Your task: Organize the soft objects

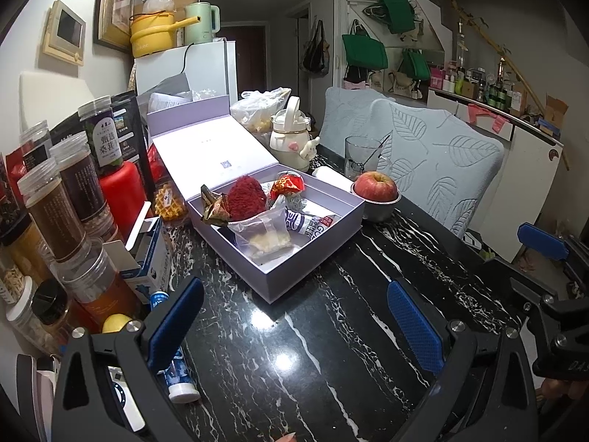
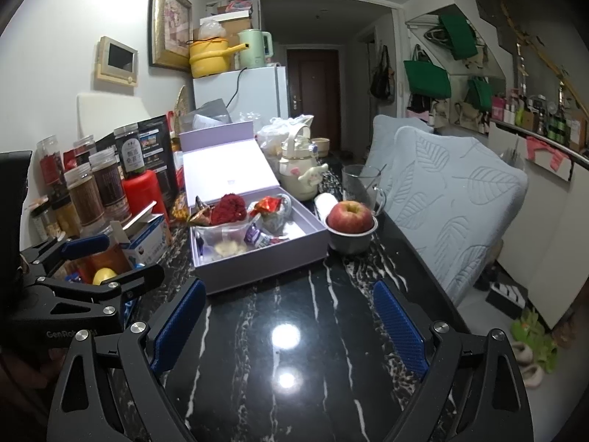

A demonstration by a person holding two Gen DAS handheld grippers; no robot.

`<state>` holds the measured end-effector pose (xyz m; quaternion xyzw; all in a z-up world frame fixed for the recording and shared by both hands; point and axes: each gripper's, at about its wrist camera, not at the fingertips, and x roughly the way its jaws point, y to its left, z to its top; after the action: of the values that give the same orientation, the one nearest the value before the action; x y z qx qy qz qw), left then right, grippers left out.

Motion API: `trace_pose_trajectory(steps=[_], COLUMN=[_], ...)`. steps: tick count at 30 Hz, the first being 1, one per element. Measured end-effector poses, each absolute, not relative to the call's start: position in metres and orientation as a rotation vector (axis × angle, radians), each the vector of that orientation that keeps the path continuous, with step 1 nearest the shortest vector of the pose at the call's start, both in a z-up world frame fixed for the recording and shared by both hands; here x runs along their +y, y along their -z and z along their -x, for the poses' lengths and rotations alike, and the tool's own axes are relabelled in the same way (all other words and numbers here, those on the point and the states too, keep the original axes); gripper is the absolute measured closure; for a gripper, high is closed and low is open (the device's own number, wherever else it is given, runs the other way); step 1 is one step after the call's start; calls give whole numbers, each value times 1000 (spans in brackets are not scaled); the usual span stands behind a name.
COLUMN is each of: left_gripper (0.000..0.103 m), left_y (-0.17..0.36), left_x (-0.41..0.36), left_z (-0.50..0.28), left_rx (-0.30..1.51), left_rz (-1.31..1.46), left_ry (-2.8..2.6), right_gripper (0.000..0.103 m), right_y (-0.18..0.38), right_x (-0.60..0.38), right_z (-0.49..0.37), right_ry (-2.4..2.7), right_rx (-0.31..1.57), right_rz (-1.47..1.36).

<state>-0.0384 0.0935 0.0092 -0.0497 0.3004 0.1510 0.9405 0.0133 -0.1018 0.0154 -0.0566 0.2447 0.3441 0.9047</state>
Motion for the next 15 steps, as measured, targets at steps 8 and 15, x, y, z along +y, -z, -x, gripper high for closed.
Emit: trace_pose_trajectory(steps=[8, 15], left_gripper=[1, 1], left_y=[-13, -19], left_x=[92, 87], left_z=[47, 54], left_rx=[610, 602], left_rz=[122, 107], left_ry=[-298, -307], right_gripper=[9, 9], right_y=[-20, -25], right_x=[-108, -116], right_z=[-2, 10], right_ry=[-711, -704], right_rx=[488, 477], right_rz=[111, 92])
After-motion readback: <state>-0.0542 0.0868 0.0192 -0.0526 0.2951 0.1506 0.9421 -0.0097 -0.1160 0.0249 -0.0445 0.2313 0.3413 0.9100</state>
